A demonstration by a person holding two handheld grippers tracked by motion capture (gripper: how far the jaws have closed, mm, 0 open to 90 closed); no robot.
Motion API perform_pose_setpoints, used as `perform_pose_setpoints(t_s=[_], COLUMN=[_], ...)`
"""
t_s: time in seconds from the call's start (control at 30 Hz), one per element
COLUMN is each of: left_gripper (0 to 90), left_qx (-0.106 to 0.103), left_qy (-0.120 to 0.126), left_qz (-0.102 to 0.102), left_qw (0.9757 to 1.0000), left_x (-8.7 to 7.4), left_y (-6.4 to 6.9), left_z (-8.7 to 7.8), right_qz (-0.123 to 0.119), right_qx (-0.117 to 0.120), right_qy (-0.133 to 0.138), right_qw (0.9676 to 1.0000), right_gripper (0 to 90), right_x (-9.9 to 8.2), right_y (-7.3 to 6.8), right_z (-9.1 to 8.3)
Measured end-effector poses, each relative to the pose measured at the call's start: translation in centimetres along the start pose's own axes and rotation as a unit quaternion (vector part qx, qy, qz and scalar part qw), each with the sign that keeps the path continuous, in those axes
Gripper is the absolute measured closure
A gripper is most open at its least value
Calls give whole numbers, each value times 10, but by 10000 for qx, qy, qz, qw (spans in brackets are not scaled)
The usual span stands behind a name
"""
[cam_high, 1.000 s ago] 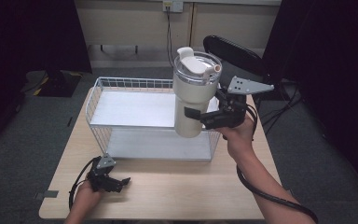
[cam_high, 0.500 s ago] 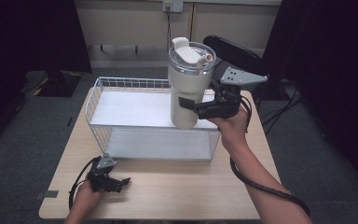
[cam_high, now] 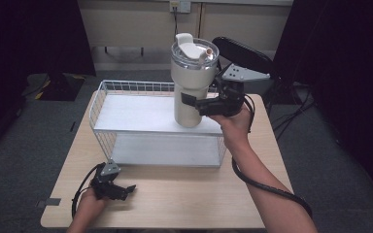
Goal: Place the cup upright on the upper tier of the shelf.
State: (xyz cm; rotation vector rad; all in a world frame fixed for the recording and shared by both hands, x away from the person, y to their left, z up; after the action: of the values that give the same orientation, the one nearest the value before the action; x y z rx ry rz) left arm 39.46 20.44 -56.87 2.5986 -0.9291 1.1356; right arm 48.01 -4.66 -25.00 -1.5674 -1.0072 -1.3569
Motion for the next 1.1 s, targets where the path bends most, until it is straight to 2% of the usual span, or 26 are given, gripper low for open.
perform_pose_setpoints(t_s=[0.6,1.1], left_gripper=[0,0], left_qx=[-9,-10], left_qy=[-9,-7], left_qz=[7,6], left_qw=[10000,10000], left_x=[0,0], left_y=[0,0], left_z=[0,0], right_qz=[1,52], right_qx=[-241,-397], right_qy=[-68,-8], right_qw=[9997,9992], right_gripper=[97,97], right_x=[-2,0], right_y=[18,32], right_z=[12,21])
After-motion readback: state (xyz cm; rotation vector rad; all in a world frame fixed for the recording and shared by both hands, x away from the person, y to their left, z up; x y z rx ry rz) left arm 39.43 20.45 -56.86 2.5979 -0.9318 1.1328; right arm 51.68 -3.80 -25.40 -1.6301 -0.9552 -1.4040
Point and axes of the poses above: each handheld gripper's, and its own axes: z roughly forward along the jaws, x roughly out of its top, y roughly to its right, the point moved 9 cm from there along z, roughly forward along the jaws, and after that the axes turned 9 degrees about x, right-handed, at the moved point
